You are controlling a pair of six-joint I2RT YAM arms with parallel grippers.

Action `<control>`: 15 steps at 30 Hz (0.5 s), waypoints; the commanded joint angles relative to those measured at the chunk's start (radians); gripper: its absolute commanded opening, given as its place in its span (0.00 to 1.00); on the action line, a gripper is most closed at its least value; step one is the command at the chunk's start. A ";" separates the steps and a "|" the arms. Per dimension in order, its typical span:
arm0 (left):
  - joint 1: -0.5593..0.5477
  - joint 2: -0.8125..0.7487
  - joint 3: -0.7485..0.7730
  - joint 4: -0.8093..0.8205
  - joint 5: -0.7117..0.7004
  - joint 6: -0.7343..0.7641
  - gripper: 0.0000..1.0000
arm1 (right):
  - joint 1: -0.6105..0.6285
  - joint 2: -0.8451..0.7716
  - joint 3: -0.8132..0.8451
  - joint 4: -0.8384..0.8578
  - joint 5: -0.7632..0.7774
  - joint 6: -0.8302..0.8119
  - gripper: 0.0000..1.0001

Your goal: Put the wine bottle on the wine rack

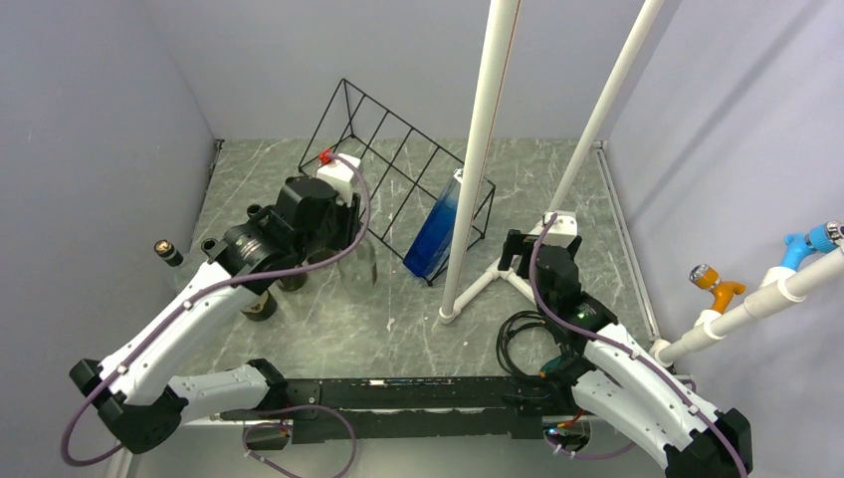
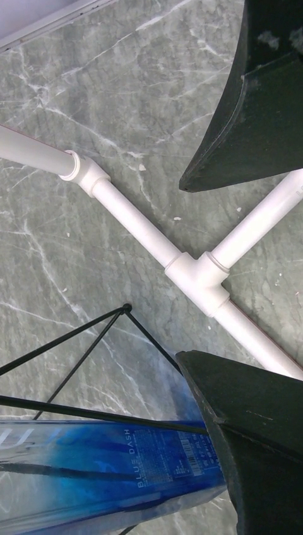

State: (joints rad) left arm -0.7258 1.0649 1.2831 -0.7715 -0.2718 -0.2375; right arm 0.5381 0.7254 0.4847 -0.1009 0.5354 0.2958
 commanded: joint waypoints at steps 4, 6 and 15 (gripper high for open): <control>-0.001 0.132 0.184 0.261 -0.013 0.087 0.00 | -0.001 -0.015 -0.001 0.061 -0.018 0.011 1.00; 0.000 0.176 0.215 0.272 -0.019 0.103 0.00 | -0.001 -0.019 -0.004 0.062 -0.021 0.011 1.00; 0.012 0.386 0.402 0.289 -0.036 0.143 0.00 | -0.002 -0.018 0.000 0.066 -0.023 0.009 1.00</control>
State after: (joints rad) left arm -0.7246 1.4322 1.5314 -0.6724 -0.2737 -0.1333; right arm 0.5381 0.7185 0.4828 -0.0917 0.5152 0.2958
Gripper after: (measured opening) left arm 0.386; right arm 0.994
